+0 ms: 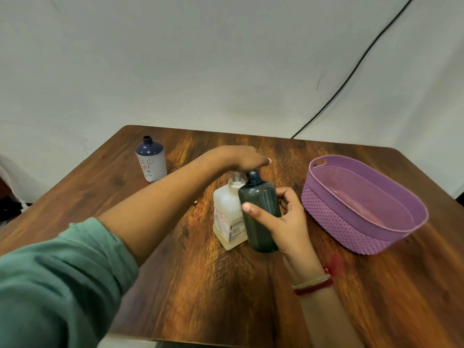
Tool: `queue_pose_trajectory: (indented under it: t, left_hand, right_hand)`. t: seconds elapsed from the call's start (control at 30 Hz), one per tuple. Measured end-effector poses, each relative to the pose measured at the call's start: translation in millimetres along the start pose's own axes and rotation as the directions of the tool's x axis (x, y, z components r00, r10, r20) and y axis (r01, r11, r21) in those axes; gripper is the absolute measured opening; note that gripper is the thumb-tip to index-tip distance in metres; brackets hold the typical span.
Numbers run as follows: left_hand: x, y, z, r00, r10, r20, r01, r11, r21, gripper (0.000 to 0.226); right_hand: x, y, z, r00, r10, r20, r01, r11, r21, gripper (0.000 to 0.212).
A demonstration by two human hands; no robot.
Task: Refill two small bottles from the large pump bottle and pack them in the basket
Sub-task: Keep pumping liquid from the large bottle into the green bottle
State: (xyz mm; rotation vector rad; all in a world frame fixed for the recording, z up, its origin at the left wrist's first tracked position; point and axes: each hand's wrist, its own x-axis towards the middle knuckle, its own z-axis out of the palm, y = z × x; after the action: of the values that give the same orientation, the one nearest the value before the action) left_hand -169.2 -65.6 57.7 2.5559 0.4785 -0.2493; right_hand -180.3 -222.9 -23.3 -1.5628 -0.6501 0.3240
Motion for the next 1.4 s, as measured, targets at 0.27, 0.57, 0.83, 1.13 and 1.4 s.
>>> queue_pose_trajectory:
  t: [0.27, 0.57, 0.83, 1.13, 1.4]
  left_hand:
    - [4, -9, 7, 0.999, 0.01, 0.051, -0.005, 0.995, -0.104, 0.049]
    - [3, -5, 5, 0.999, 0.032, -0.006, -0.032, 0.997, -0.068, 0.051]
    - [-3, -1, 1, 1.0, 0.003, -0.021, -0.004, 0.999, -0.035, 0.053]
    - [-3, -4, 9, 0.999, -0.034, 0.023, 0.036, 0.998, -0.052, 0.048]
    - [0, 0, 4, 0.999, -0.034, -0.004, 0.034, 0.999, 0.003, 0.057]
  right_hand:
    - [1, 6, 1, 1.0, -0.003, 0.014, 0.003, 1.0, -0.012, 0.065]
    - [1, 2, 1, 1.0, -0.005, 0.003, 0.005, 1.0, -0.005, 0.068]
    - [-1, -1, -1, 1.0, 0.002, 0.001, -0.002, 1.0, -0.014, 0.07]
    - [-3, 6, 2, 1.0, 0.009, -0.013, -0.009, 1.0, -0.009, 0.065]
    - [1, 3, 1, 1.0, -0.001, -0.01, 0.001, 1.0, 0.006, 0.068]
